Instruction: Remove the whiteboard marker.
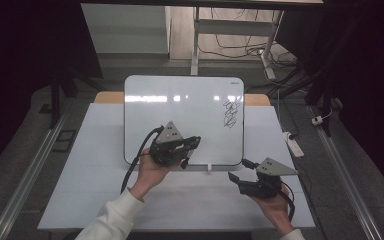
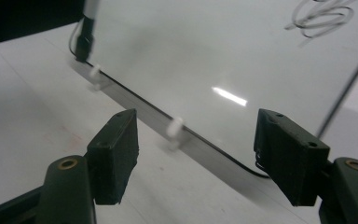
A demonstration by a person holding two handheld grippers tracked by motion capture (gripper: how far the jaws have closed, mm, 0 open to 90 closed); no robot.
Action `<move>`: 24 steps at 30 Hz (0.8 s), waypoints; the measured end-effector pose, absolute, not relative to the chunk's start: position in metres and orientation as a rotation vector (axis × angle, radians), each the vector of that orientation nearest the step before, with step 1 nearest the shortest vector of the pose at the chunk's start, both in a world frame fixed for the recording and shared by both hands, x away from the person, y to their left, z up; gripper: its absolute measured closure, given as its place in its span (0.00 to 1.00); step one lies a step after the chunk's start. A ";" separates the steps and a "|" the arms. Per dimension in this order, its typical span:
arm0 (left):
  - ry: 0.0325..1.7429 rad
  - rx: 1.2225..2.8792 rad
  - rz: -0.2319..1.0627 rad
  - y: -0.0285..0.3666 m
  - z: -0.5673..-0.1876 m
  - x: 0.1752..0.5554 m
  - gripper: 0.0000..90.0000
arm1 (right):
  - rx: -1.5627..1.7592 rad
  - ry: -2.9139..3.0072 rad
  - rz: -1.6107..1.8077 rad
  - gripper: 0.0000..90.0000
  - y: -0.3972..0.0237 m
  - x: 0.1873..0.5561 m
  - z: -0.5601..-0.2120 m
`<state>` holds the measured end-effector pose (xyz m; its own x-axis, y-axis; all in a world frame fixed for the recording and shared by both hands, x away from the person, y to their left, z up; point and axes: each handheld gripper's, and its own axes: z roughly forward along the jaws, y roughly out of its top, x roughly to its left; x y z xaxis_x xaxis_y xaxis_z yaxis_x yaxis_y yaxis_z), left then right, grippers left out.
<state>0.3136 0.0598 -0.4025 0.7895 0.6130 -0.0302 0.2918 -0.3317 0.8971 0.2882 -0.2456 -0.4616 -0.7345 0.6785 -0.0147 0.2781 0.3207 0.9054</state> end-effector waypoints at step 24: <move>0.592 1.995 0.390 0.029 -0.418 0.307 0.91 | 0.886 2.421 1.411 0.50 -0.158 0.308 -0.461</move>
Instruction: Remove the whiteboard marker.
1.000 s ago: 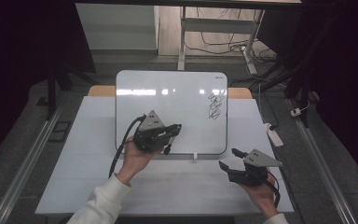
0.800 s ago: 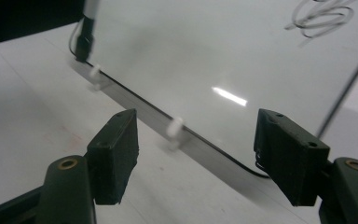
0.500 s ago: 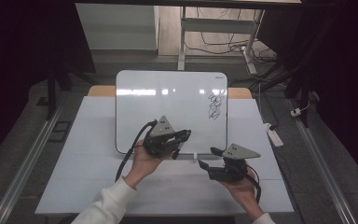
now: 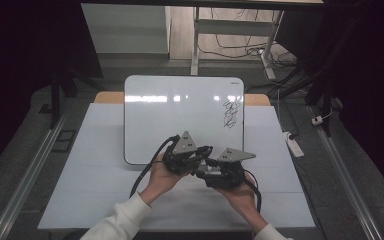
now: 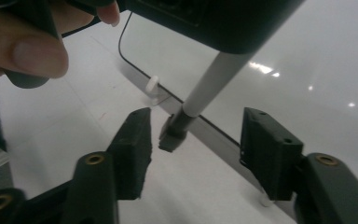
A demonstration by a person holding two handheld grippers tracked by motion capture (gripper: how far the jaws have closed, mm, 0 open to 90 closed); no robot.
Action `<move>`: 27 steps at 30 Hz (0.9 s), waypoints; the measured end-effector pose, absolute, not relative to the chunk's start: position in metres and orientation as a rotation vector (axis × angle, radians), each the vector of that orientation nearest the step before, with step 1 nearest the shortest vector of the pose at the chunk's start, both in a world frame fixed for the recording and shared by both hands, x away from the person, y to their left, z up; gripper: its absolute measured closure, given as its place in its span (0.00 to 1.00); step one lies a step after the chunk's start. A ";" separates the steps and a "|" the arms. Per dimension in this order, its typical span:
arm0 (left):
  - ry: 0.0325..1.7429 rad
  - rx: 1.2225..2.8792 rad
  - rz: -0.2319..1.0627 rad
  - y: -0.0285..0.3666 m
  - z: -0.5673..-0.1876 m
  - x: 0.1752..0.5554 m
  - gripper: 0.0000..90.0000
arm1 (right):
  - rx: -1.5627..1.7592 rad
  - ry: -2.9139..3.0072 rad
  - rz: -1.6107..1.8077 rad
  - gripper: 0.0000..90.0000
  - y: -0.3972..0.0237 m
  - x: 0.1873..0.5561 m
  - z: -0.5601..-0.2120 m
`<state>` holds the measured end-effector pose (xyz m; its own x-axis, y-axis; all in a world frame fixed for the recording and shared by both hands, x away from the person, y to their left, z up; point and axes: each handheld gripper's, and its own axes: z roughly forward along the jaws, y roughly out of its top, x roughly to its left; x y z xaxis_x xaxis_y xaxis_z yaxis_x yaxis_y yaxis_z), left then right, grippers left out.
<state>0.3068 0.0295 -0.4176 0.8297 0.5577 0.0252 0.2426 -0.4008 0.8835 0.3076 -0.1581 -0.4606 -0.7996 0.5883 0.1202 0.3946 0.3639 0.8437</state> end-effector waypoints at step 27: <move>0.571 1.973 0.380 0.027 -0.416 0.300 0.62 | 1.029 2.470 1.425 0.86 -0.156 0.318 -0.467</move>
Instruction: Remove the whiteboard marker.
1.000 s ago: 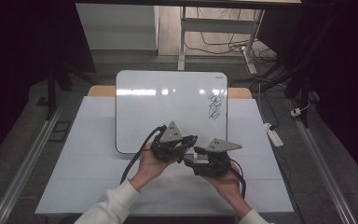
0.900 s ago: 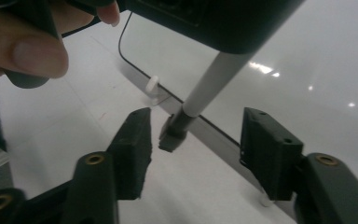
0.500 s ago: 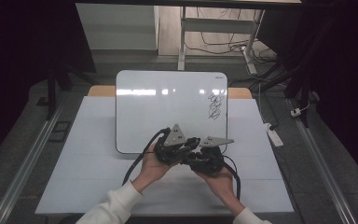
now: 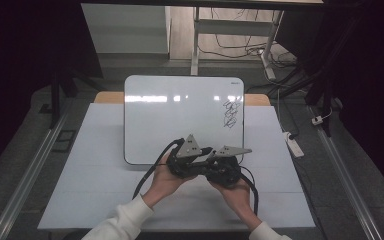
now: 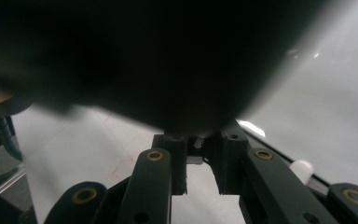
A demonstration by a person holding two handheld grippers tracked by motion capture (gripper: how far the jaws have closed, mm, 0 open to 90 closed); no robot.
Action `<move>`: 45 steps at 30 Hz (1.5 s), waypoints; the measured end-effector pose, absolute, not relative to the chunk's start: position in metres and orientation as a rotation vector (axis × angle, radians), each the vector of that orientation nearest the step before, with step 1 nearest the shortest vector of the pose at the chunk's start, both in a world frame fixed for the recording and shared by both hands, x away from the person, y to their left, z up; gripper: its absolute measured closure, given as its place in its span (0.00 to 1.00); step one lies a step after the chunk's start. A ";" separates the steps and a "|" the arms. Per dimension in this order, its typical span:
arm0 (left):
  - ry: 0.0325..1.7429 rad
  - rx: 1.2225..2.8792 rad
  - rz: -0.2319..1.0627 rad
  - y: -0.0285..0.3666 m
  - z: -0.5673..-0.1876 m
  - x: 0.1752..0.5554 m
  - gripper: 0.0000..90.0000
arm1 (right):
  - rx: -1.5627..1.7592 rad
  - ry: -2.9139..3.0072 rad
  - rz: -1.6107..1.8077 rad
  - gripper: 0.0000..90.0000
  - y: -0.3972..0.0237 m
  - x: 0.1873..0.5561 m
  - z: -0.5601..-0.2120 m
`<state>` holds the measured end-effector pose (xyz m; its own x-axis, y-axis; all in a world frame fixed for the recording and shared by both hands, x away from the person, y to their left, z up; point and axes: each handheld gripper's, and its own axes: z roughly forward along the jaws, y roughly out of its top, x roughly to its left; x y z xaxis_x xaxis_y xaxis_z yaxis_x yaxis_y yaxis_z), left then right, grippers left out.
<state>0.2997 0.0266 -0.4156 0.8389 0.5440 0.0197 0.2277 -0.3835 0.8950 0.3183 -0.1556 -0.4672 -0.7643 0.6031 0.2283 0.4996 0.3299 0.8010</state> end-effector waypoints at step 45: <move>1.069 1.950 0.403 0.219 -0.495 0.254 0.29 | 0.836 2.145 1.591 0.86 -0.222 0.328 -0.437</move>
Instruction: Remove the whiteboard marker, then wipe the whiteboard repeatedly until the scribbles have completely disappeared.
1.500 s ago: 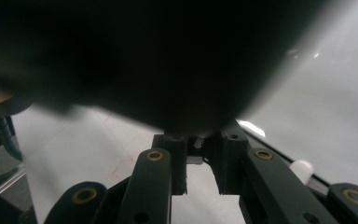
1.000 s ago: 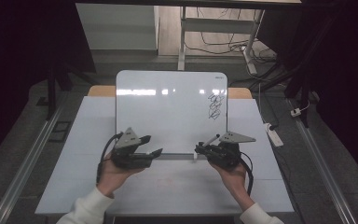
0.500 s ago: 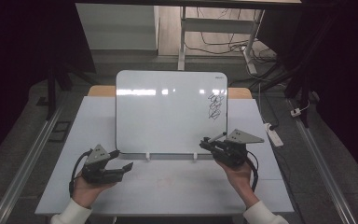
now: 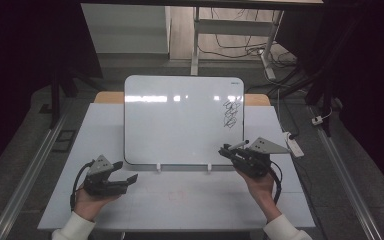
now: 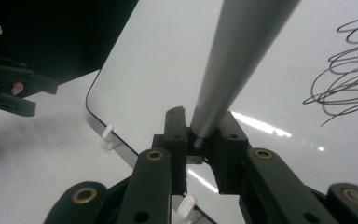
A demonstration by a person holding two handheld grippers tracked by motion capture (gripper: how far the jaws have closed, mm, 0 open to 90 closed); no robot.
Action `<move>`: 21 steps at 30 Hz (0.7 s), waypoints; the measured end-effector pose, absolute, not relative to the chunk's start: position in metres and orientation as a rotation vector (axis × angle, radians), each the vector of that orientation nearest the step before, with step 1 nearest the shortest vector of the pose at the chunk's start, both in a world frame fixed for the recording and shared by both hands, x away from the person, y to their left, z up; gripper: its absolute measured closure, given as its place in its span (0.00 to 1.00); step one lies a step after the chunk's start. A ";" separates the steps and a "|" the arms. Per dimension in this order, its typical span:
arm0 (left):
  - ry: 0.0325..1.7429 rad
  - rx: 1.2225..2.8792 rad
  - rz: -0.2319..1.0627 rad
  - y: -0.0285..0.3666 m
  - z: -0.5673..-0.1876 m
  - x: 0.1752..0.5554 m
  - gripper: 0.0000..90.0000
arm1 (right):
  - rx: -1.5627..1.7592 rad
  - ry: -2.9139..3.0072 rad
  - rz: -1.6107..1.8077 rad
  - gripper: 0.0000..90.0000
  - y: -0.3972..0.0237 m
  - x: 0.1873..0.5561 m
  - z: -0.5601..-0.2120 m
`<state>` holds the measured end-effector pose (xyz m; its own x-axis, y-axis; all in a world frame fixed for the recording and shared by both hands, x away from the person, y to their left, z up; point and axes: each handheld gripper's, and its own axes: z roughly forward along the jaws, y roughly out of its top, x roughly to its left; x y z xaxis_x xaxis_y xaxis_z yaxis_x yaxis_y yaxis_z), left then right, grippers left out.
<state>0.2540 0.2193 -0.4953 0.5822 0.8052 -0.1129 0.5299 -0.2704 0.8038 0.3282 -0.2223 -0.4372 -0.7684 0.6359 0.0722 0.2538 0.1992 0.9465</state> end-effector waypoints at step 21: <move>1.059 1.983 0.377 0.214 -0.502 0.262 0.28 | 0.939 1.904 1.548 0.86 -0.232 0.422 -0.392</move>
